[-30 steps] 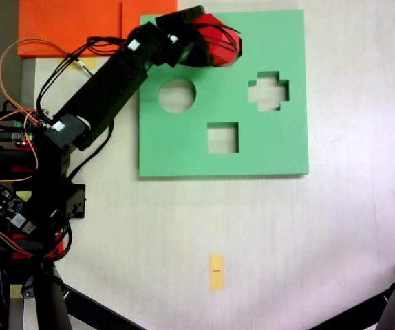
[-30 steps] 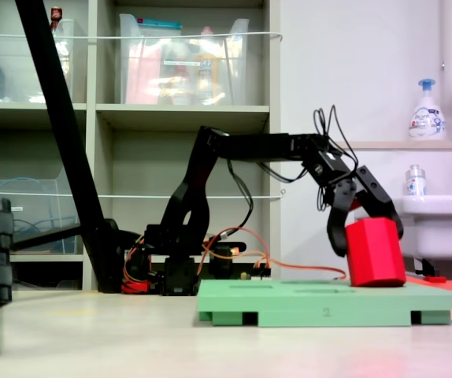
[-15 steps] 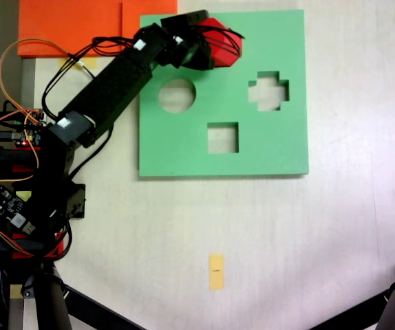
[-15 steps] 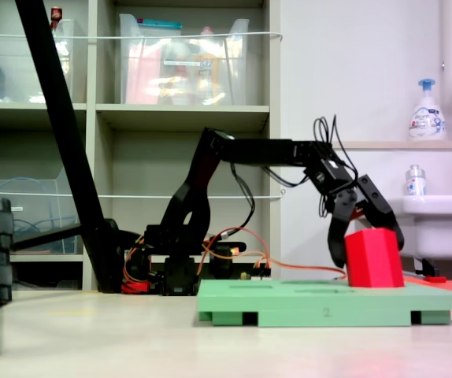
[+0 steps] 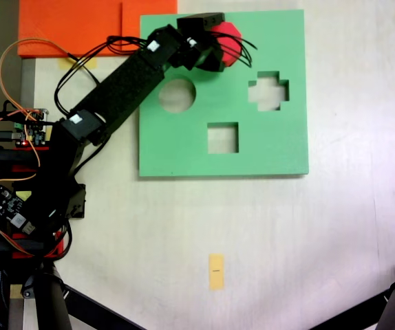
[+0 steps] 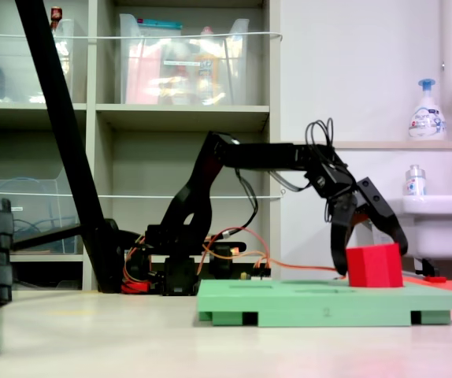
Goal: Put the octagonal pillar block into the corresponding hole
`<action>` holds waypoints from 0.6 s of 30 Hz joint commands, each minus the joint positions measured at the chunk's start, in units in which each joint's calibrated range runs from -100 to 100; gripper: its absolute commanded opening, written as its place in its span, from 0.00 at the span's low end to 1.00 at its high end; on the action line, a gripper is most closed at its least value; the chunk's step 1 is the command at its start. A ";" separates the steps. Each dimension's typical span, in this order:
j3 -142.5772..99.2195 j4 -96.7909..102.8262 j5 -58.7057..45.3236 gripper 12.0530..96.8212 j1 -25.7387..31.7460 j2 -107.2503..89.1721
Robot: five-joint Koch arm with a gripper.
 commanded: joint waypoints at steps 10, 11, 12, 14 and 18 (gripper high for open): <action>2.37 1.63 -0.05 0.99 0.68 -5.19; 2.37 -0.20 -0.98 0.99 0.88 -8.40; 2.27 -2.80 -1.47 0.99 0.93 -11.75; 2.17 -7.03 -2.10 0.99 0.93 -18.32; 1.87 -17.24 -9.52 0.98 -0.44 -34.66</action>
